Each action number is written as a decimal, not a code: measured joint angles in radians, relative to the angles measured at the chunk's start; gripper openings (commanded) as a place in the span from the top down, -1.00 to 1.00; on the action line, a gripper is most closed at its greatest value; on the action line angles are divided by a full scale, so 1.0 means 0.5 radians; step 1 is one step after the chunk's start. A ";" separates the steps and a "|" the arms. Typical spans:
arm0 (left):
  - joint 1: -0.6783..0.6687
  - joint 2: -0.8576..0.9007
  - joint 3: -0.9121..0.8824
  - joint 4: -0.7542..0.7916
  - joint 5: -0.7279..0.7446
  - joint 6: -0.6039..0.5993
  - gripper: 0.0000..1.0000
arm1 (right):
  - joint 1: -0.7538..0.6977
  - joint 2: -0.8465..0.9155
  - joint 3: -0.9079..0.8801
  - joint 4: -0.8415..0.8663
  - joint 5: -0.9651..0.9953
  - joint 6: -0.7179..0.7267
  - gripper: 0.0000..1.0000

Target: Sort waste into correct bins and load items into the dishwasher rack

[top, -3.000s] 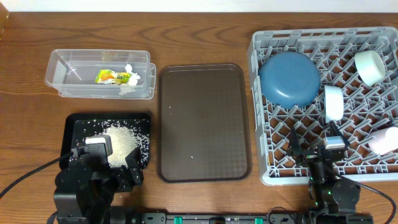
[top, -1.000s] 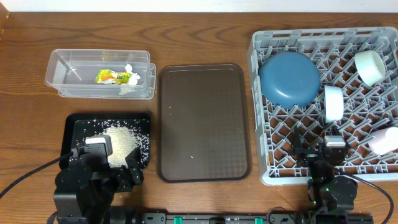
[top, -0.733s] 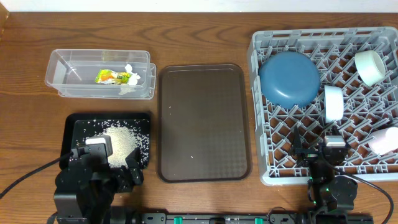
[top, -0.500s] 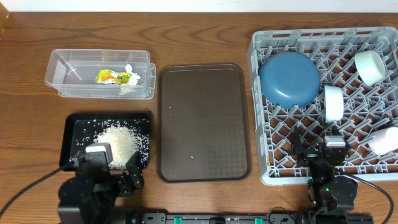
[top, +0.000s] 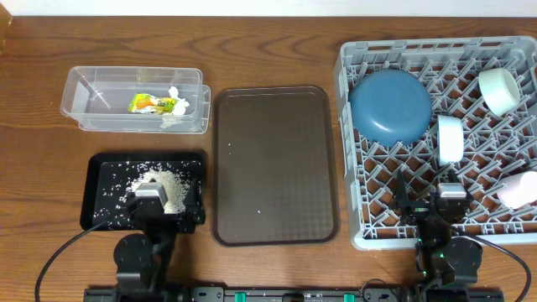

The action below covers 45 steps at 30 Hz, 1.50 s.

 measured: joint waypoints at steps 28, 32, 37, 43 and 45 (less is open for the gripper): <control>0.000 -0.008 -0.304 0.502 -0.046 0.279 -0.82 | 0.000 0.000 0.000 0.000 0.001 0.000 -0.99; 0.000 -0.008 -0.304 0.501 -0.046 0.283 -0.82 | 0.000 -0.001 0.000 0.000 0.001 0.000 -0.99; 0.000 -0.008 -0.304 0.501 -0.047 0.284 -0.82 | 0.000 0.000 0.000 0.000 0.001 0.000 -0.99; 0.000 -0.008 -0.304 0.501 -0.047 0.284 -0.82 | 0.000 0.000 0.000 0.000 0.001 0.000 -0.99; -0.001 -0.008 -0.304 0.501 -0.047 0.284 -0.82 | 0.000 -0.001 0.000 0.000 0.001 0.000 -0.99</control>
